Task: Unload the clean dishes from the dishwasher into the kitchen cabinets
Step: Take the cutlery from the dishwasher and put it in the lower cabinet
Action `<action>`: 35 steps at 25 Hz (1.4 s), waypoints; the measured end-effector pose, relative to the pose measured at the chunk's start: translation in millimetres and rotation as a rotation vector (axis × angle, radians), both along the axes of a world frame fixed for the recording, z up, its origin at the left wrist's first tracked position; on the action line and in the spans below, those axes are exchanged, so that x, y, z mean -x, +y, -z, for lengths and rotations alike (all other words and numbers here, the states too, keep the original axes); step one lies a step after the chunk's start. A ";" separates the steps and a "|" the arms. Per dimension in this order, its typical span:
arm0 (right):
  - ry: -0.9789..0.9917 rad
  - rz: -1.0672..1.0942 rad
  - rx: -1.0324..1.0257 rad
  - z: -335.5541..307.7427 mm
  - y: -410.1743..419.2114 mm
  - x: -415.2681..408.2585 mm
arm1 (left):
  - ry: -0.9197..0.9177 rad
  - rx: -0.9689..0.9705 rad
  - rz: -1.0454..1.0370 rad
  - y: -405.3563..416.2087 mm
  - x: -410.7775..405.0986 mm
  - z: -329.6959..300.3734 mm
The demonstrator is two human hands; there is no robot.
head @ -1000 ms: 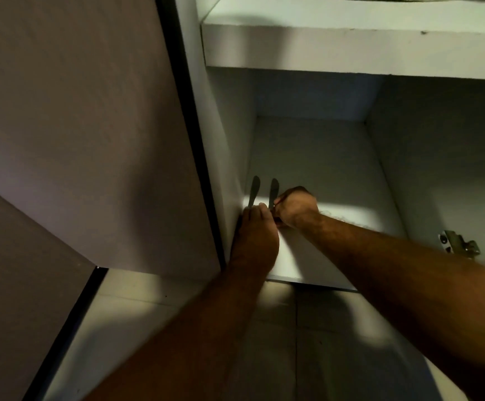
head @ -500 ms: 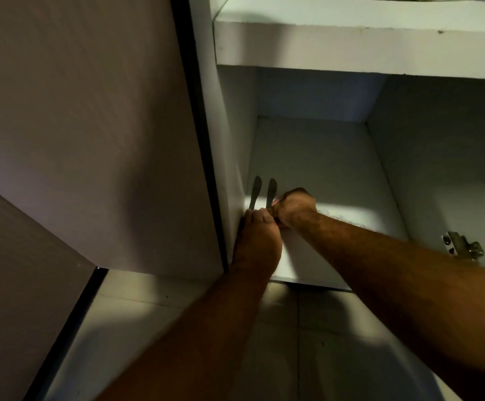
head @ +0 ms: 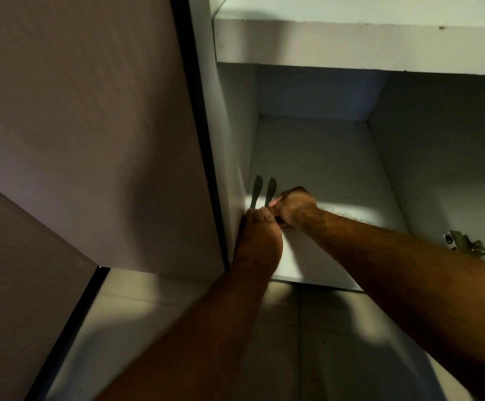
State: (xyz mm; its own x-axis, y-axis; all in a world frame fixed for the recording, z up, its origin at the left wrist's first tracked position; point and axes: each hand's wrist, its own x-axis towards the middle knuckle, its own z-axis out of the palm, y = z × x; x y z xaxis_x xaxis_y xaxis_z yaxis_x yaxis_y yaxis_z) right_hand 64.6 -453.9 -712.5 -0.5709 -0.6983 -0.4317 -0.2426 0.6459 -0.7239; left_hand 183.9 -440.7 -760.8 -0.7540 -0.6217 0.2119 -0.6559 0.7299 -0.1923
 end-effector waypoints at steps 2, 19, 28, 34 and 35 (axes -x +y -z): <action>0.041 -0.024 0.041 2.3 0.3 -1.3 | -0.052 -0.013 -0.008 2.0 -0.3 -2.4; 0.183 -0.015 0.206 17.7 10.3 -9.4 | 0.190 -0.307 -0.058 8.7 -7.2 -6.1; 0.083 0.152 0.114 -40.0 123.2 -96.5 | 0.148 -0.793 -0.006 78.8 -95.8 -107.1; 0.193 0.104 0.020 -127.2 230.4 -181.3 | 0.102 -0.861 -0.131 155.9 -175.3 -216.9; 0.190 0.090 -0.014 -145.8 249.9 -194.8 | 0.093 -0.888 -0.142 171.2 -187.6 -238.8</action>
State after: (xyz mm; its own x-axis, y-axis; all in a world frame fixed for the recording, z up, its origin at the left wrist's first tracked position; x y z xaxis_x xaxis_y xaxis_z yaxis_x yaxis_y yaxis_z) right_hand 259.4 -204.1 -566.7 -0.7030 -0.6353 -0.3197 -0.3148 0.6810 -0.6611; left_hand 371.5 -269.5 -522.0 -0.6617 -0.6714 -0.3336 -0.7356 0.4956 0.4618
